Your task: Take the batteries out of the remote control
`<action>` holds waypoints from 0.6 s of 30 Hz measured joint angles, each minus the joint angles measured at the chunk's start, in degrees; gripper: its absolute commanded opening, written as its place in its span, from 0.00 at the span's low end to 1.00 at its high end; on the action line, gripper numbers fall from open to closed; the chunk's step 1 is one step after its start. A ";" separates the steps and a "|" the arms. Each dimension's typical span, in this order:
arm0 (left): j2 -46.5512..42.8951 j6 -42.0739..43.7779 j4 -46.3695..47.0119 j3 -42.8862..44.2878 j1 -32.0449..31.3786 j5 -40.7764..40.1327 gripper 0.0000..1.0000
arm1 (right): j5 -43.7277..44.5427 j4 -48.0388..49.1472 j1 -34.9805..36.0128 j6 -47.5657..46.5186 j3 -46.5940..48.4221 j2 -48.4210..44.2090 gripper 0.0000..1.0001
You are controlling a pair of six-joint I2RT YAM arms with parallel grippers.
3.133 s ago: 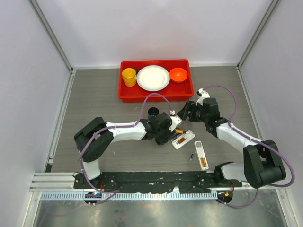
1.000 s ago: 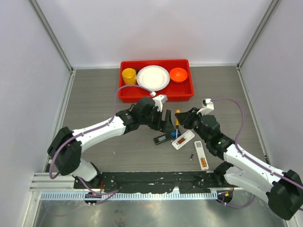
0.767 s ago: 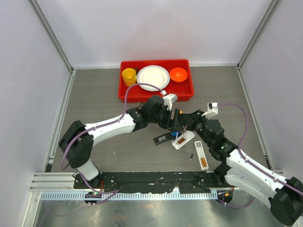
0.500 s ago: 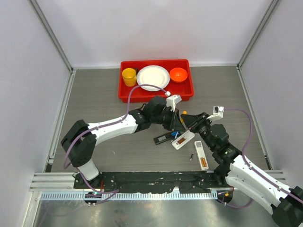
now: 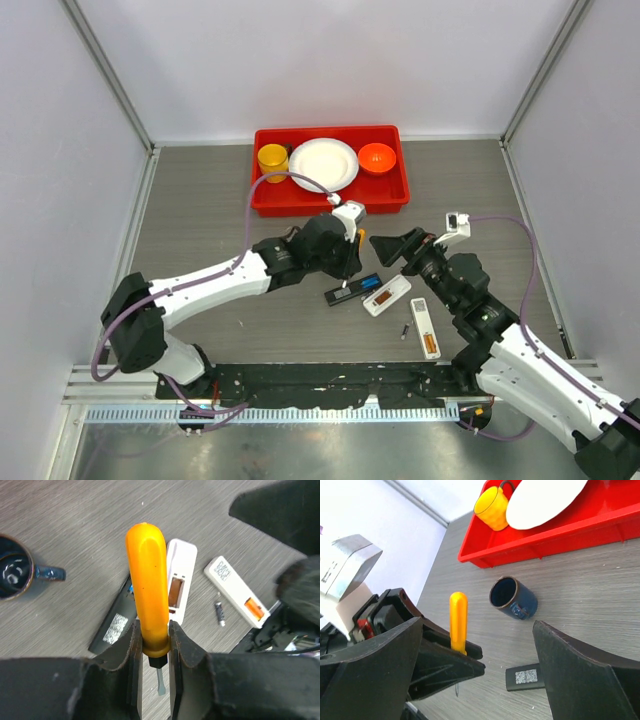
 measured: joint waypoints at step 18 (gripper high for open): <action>-6.23 5.62 -5.84 0.20 -6.40 -7.04 0.00 | -18.25 10.01 -0.39 -2.21 1.07 8.79 0.63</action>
